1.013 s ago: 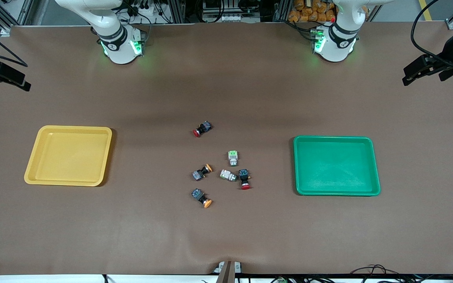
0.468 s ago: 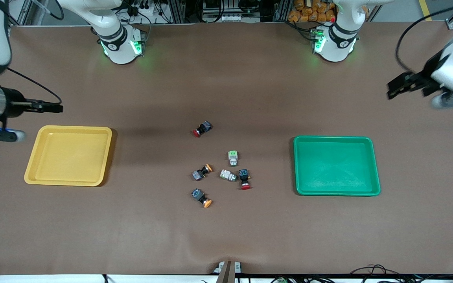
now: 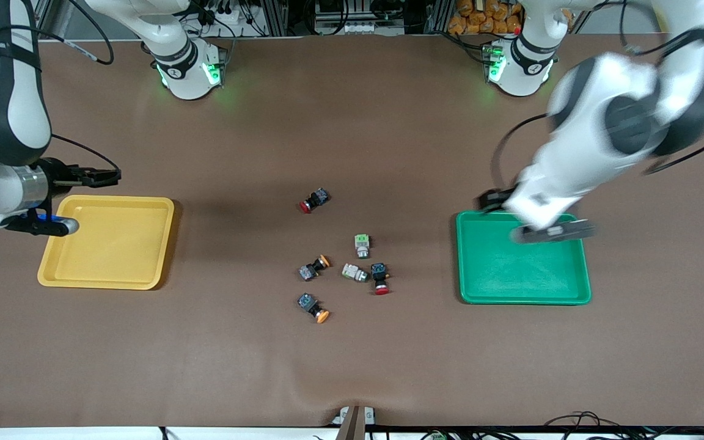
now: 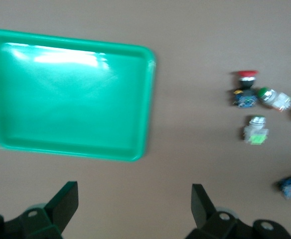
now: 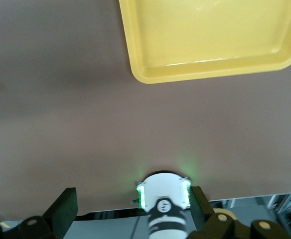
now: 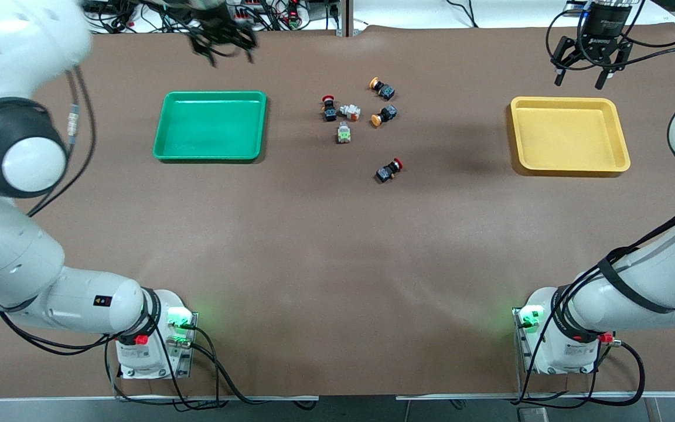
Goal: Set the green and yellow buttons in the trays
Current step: 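Grasp a green button with the left gripper while the right gripper reaches buttons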
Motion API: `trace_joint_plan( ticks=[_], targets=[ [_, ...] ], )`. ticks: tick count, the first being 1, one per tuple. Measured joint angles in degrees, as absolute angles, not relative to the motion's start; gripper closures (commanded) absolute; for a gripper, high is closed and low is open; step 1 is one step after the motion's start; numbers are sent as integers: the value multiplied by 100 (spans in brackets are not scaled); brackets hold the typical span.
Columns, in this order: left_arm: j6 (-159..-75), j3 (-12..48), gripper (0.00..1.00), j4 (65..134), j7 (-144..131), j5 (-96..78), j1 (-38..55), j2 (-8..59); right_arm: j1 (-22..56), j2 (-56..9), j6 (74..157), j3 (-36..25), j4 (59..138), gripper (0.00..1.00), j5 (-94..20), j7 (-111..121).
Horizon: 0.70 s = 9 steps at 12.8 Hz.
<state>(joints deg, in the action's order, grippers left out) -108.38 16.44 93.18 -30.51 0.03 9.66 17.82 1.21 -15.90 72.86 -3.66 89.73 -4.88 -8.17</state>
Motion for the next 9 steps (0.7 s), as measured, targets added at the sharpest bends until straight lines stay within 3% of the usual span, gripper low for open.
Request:
trace_joint_plan(
  ticks=[3,6,9],
  targets=[
    [-11922,1651,0,9323,-3969,277,1686,2673,424,-1591,7568,-359,9050,0,-725,-1903],
    [-13131,1643,0,9307,-4215,286,2121,3413,796,-1597,8400,-346,9489,0,-955,-2601],
    [-13656,1598,0,9278,-4305,298,2453,3887,978,-1635,8955,-334,9789,0,-1184,-3237]
  ],
)
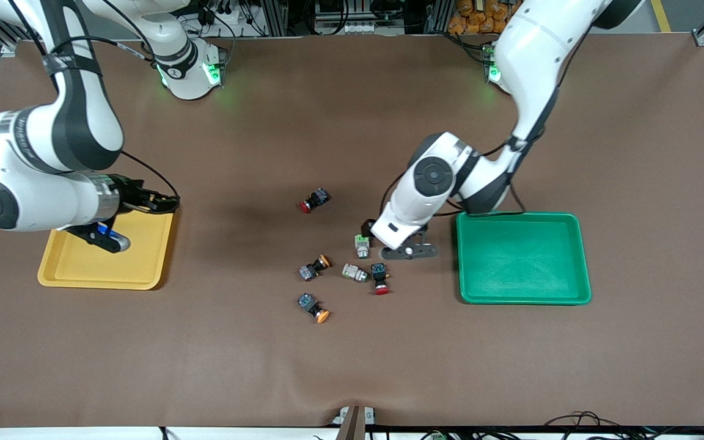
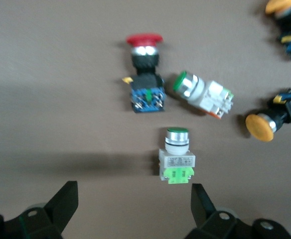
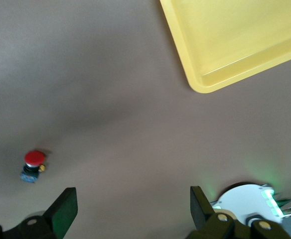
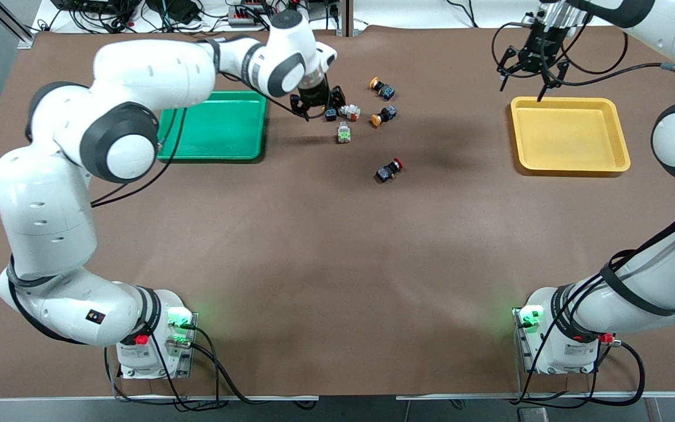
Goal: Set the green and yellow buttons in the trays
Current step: 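Grasp a green button with the left gripper while the right gripper reaches buttons, then drop the green button in the green tray while the right gripper grasps orange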
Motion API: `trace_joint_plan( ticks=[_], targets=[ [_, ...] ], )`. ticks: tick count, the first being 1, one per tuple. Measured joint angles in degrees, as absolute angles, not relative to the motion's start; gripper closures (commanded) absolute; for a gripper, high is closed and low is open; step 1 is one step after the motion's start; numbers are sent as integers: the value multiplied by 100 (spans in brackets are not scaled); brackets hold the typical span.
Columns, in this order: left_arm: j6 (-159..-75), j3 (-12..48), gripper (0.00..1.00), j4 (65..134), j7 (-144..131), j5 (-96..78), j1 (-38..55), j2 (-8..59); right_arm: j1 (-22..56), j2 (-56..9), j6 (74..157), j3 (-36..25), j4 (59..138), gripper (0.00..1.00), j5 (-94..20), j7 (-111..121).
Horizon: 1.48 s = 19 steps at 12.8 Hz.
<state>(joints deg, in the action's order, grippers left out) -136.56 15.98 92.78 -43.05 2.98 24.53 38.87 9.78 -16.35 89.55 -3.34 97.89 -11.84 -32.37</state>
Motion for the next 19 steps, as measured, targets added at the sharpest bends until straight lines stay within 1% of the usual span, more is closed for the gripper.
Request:
trace_joint_plan(
  ticks=[3,6,8,9,10,11,12,13,17,18,19],
  targets=[
    [-14037,1578,0,9170,-4323,331,2542,4167,1372,-1742,9459,-319,9843,0,-1223,-4089],
    [-14095,1427,1,8831,-4532,341,2797,4513,1857,-2009,10253,-305,9868,0,-1230,-5068],
    [-14104,1139,13,8697,-4560,341,3109,4715,2178,-2233,10800,-300,9868,0,-1230,-5632],
    [-14143,1054,21,8677,-4588,341,3212,4780,2270,-2324,11034,-300,9868,0,-1230,-5868],
    [-14188,1022,32,8667,-4602,341,3268,4828,2347,-2411,11259,-300,9863,0,-1236,-6122],
    [-14214,1012,54,8663,-4607,341,3292,4857,2425,-2510,11495,-298,9841,0,-1258,-6443],
    [-14219,1012,91,8659,-4607,341,3301,4865,2522,-2628,11727,-296,9778,0,-1282,-6768],
    [-14219,1012,100,8652,-4607,341,3311,4864,2647,-2786,11977,-293,9658,0,-1300,-7085],
    [-14200,967,100,8559,-4719,346,3300,4827,3004,-3527,13169,-286,9264,0,-1324,-7890],
    [-14080,917,100,8521,-4729,347,3267,4740,3063,-3689,13479,-284,9239,0,-1325,-8018],
    [-13773,880,100,8470,-4737,348,3184,4560,3103,-3825,13693,-284,9217,0,-1325,-8085]
  ],
)
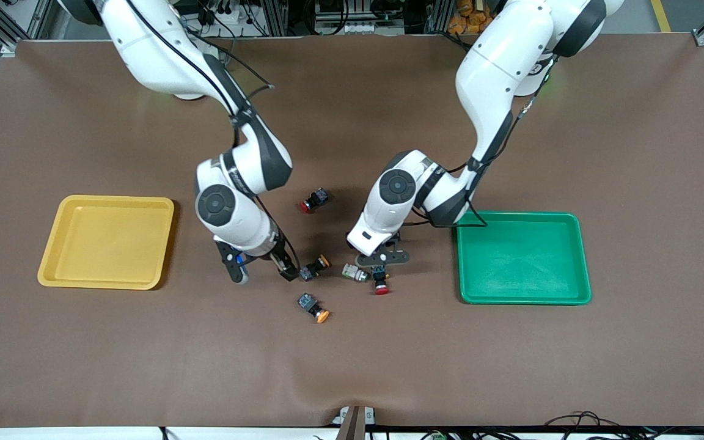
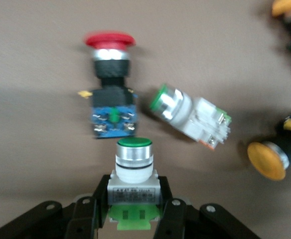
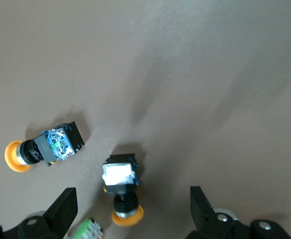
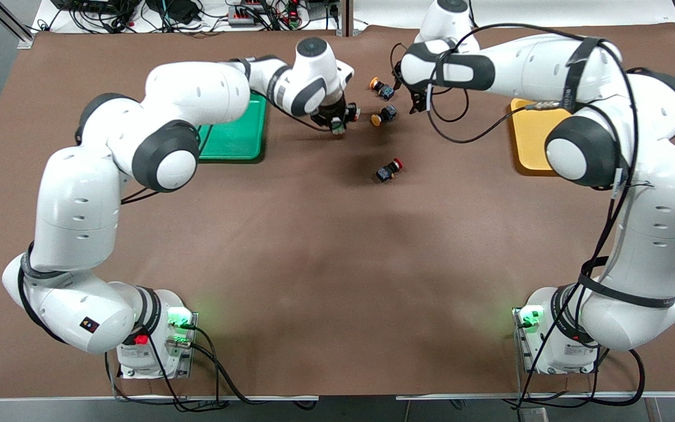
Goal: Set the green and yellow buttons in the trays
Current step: 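Drop the green button in the green tray while the right gripper grasps orange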
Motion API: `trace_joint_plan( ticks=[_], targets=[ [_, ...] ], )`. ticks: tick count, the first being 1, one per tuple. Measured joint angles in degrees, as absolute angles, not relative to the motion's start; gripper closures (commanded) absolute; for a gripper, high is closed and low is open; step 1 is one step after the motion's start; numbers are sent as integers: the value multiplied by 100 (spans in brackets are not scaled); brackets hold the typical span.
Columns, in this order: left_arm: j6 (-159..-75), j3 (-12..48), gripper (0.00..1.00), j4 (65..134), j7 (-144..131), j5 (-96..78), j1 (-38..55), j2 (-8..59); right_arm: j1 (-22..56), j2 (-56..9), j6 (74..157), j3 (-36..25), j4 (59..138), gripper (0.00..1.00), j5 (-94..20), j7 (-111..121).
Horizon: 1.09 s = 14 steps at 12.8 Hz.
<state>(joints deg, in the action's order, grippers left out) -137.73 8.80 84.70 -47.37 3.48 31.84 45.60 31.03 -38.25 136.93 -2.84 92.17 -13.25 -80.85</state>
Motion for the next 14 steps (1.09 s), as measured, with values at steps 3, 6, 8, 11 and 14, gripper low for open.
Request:
trace_joint_plan(
  ticks=[3,6,8,11,14],
  targets=[
    [-12414,867,100,8483,-4740,357,2673,3570,3200,-4111,13848,-260,9116,0,-1326,-8185],
    [-12066,867,100,9057,-4691,375,2146,2729,3341,-4347,13884,-256,8971,12,-1326,-8316],
    [-12069,866,100,9471,-4293,384,1741,2518,3352,-4451,14054,-254,8937,23,-1326,-8328],
    [-12081,864,100,9907,-3347,387,973,2473,3353,-4597,14238,-254,8895,72,-1326,-8330],
    [-12104,864,100,10209,-3035,398,537,2474,3353,-4605,14221,-257,8783,100,-1326,-8325]
  ],
)
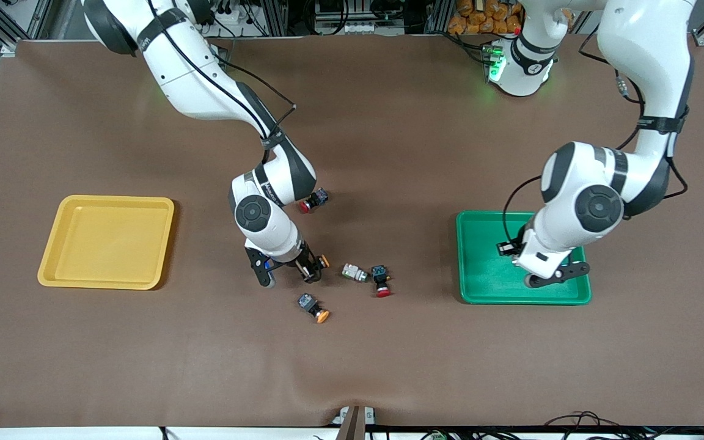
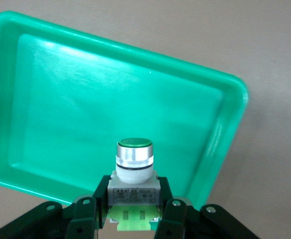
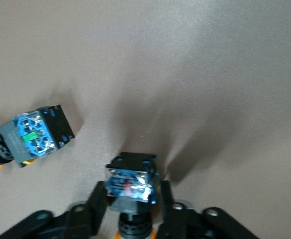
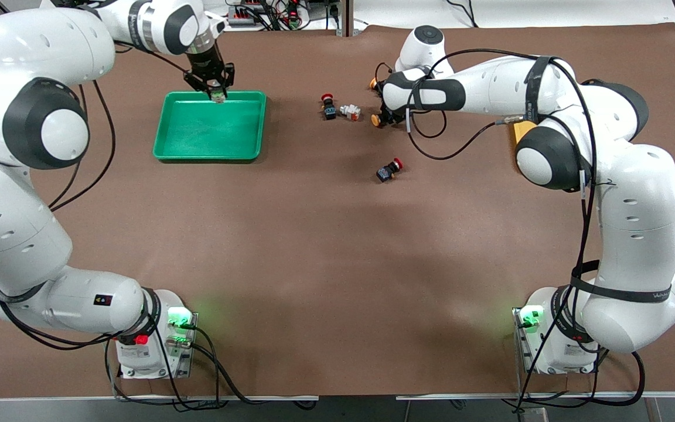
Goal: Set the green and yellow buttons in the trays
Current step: 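Drop the green button in the green tray while the right gripper grasps orange, then carry the orange button into the yellow tray and open the right gripper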
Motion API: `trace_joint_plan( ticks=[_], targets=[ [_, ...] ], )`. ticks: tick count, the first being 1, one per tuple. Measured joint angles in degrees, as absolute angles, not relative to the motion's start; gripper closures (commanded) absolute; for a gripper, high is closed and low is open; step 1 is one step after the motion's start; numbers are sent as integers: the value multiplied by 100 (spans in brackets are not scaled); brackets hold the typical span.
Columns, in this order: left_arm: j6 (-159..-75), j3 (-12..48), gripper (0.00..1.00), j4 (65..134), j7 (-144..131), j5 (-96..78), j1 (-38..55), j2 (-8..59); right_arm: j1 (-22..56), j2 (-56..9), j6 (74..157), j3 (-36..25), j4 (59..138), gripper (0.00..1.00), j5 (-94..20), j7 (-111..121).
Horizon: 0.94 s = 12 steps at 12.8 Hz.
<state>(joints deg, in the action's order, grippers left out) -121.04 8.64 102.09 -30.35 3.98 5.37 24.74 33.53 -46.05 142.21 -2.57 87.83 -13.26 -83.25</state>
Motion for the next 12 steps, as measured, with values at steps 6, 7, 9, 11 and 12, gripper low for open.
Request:
trace_joint_plan(
  ticks=[6,7,9,11,12],
  targets=[
    [-12314,864,100,10415,-3029,568,214,2560,3038,-4420,11444,-391,8113,100,-1322,-7256],
    [-12409,864,100,10428,-3023,579,164,2621,2867,-4292,10921,-401,8031,100,-1322,-6945],
    [-12529,864,100,10432,-3019,828,140,2717,2557,-3997,10161,-435,8017,100,-1278,-6278],
    [-12675,866,100,10434,-3019,1042,131,2784,2305,-3751,9792,-482,8228,100,-1073,-5462],
    [-12815,865,100,10434,-3019,1065,102,2831,2209,-3649,9873,-492,8503,100,-912,-5139]
  ],
)
